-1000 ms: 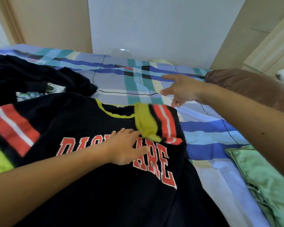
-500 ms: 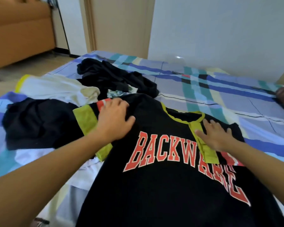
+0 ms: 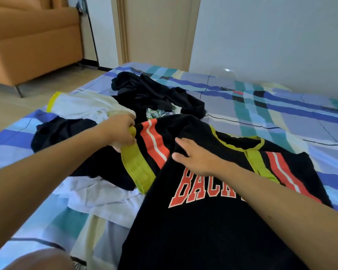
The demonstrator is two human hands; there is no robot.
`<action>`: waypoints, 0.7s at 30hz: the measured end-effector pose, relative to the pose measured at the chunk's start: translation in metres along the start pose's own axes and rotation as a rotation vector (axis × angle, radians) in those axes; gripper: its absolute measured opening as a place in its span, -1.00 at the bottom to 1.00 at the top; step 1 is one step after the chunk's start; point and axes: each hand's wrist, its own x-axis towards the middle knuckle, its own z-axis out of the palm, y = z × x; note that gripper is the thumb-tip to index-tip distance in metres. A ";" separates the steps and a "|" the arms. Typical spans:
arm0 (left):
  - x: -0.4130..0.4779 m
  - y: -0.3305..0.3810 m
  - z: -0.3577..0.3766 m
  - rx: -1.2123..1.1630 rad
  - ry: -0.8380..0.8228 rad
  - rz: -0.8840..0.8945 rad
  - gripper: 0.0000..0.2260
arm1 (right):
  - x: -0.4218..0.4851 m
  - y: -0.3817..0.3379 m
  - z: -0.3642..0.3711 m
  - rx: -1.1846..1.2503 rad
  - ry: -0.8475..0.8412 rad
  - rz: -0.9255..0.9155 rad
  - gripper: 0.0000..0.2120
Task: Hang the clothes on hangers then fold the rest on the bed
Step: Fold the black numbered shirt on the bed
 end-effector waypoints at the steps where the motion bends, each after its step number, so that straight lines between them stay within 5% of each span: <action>1: -0.001 -0.001 -0.008 -0.147 -0.022 -0.021 -0.72 | 0.004 0.000 0.007 0.001 -0.058 0.031 -0.31; 5: 0.017 -0.002 -0.054 -0.474 0.151 -0.093 -0.85 | 0.011 0.001 0.021 -0.053 -0.136 0.105 -0.31; 8: 0.027 0.018 -0.073 -0.604 0.197 -0.085 -0.89 | 0.009 -0.003 0.012 0.075 -0.014 0.088 -0.25; 13: 0.039 0.080 -0.093 -0.799 0.199 -0.060 -0.86 | -0.008 -0.037 -0.022 0.709 0.205 -0.089 -0.31; 15: 0.040 0.110 -0.093 -0.814 0.134 -0.023 -0.80 | -0.011 -0.053 -0.041 0.920 0.165 -0.182 -0.45; 19: 0.032 0.169 -0.075 -0.901 -0.211 0.106 -0.90 | -0.013 -0.059 -0.076 1.295 0.152 -0.205 -0.31; 21: 0.030 0.187 -0.065 -1.066 -0.358 0.105 -0.82 | -0.014 -0.044 -0.085 1.429 0.229 -0.179 -0.41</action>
